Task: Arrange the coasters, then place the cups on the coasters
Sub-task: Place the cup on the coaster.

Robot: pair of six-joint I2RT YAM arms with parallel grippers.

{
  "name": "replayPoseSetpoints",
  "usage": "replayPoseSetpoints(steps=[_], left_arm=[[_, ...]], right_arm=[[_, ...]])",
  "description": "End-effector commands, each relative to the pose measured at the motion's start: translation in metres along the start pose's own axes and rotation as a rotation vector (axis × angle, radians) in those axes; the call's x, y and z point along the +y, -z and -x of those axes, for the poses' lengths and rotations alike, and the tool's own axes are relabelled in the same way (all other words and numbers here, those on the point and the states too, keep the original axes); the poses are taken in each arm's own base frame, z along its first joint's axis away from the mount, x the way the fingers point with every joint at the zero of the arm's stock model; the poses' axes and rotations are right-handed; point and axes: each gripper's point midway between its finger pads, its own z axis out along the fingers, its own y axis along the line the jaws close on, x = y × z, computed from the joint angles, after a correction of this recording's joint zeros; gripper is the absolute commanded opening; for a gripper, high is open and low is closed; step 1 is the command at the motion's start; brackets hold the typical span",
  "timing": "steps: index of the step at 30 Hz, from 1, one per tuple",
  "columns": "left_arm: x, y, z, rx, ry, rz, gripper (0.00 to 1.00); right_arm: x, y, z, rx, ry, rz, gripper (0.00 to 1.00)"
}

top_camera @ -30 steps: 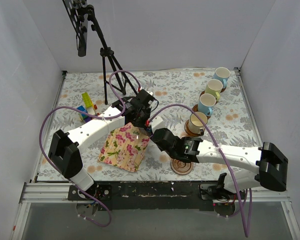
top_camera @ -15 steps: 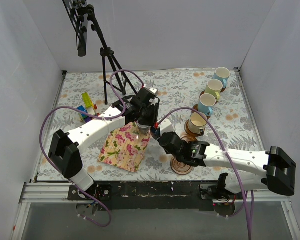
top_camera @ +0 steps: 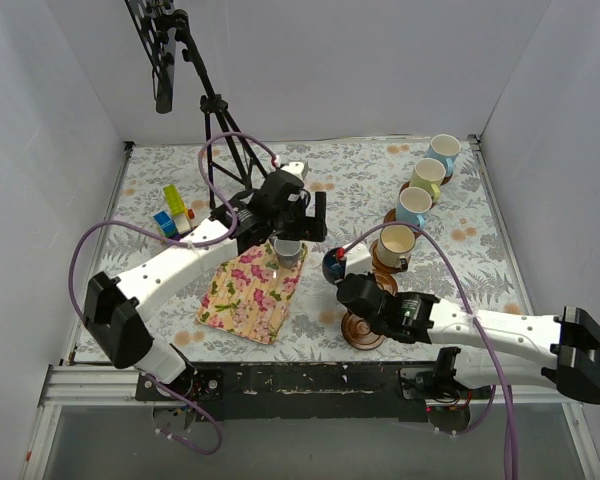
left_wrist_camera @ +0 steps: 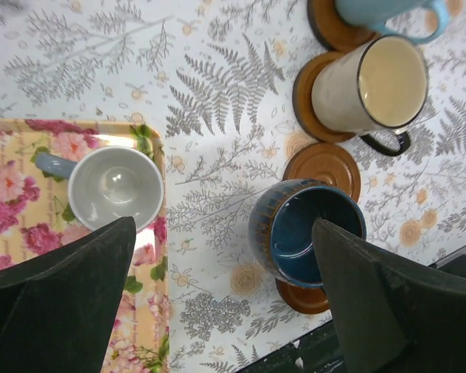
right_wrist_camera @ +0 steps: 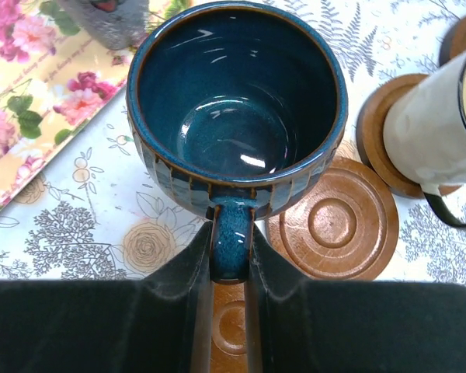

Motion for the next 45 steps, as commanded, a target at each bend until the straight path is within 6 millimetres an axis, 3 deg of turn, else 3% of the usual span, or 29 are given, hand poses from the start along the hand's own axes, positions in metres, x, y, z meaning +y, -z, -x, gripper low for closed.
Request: replayPoseSetpoints(steps=[1,7,16,23,28,45], left_arm=[[0.002,0.043,0.051,-0.247,0.001,-0.004,0.98],[0.033,0.048,0.073,-0.376,-0.019,0.021,0.98],[0.085,0.040,0.079,-0.427,0.012,0.092,0.98],[0.120,0.050,0.086,-0.538,0.060,0.127,0.98],[0.128,0.047,0.078,-0.526,0.051,0.142,0.98],[0.120,0.039,0.069,-0.490,0.025,0.086,0.98]], right_arm=[[-0.020,0.006,0.013,-0.102,-0.160,-0.082,0.01],[-0.039,0.003,-0.005,-0.121,-0.225,-0.121,0.01],[-0.060,-0.002,-0.034,-0.127,-0.296,-0.162,0.01],[-0.067,-0.002,-0.040,-0.141,-0.308,-0.181,0.01],[-0.072,-0.001,-0.048,-0.134,-0.315,-0.197,0.01],[-0.080,-0.001,-0.071,-0.077,-0.302,-0.240,0.01]])
